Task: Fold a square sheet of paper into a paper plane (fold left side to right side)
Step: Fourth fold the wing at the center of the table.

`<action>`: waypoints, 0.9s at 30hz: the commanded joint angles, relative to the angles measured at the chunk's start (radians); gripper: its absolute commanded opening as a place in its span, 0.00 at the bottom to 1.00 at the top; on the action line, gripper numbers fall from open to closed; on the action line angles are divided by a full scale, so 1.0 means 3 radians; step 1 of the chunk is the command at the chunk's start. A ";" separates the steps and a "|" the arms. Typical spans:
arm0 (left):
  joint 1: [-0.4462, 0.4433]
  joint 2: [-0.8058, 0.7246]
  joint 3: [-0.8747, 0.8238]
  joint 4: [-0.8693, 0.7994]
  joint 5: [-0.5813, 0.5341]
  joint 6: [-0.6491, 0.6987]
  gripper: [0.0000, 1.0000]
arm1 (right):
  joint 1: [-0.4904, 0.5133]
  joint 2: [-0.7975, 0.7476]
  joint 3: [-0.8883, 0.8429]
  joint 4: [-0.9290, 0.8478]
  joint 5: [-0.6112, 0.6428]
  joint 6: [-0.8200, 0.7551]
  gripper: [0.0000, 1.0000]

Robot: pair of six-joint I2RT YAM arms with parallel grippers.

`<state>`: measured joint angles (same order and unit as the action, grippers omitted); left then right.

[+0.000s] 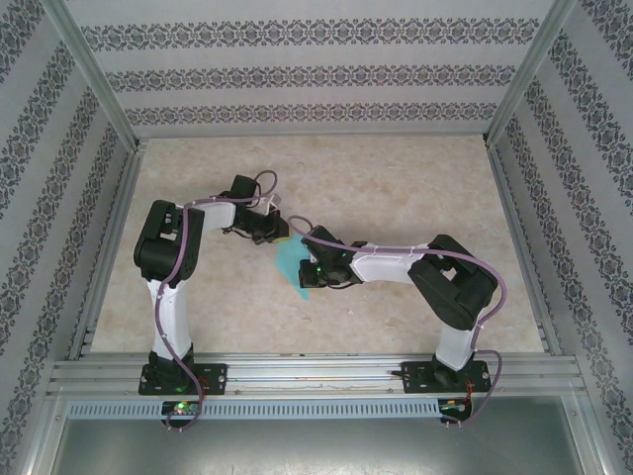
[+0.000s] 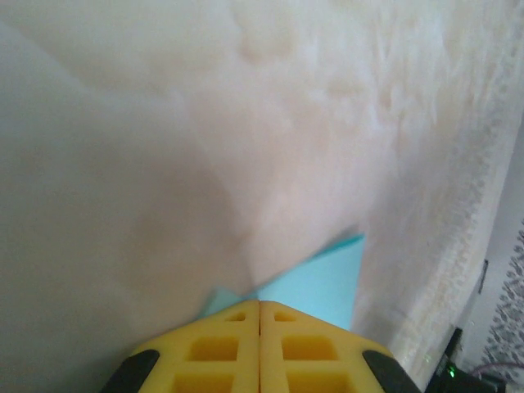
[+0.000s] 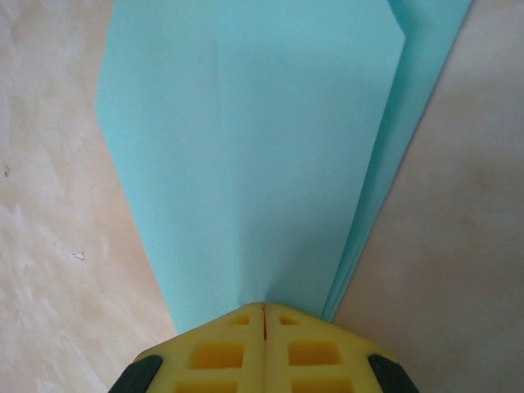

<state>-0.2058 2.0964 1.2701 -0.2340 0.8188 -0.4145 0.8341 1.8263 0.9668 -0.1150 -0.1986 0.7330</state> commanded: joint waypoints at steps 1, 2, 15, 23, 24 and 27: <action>0.0246 0.0167 0.0127 0.0126 -0.0684 0.0226 0.07 | 0.0063 0.0241 -0.0242 -0.1028 -0.0018 -0.0055 0.00; 0.0251 0.0171 0.0140 0.0125 -0.0679 0.0216 0.07 | 0.0061 0.0233 -0.0242 -0.1034 -0.0018 -0.0055 0.00; 0.0255 -0.0593 -0.0324 0.0257 -0.0574 0.0109 0.10 | -0.0043 -0.0024 -0.0351 -0.1060 -0.0043 -0.0195 0.00; -0.0099 -0.1216 -0.1212 0.0824 -0.0210 -0.0343 0.08 | -0.0119 -0.0078 -0.0395 -0.1040 -0.0064 -0.0260 0.00; -0.0182 -0.1220 -0.1262 0.0911 -0.0172 -0.0406 0.08 | -0.0121 -0.0075 -0.0391 -0.1036 -0.0064 -0.0260 0.00; -0.0378 -0.1146 -0.1275 0.1055 -0.0114 -0.0507 0.08 | -0.0121 -0.0069 -0.0394 -0.1020 -0.0069 -0.0255 0.00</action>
<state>-0.2779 1.7424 0.8955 -0.0162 0.7399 -0.5076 0.8066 1.7561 0.9138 -0.2184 -0.2695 0.6739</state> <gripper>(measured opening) 0.081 0.065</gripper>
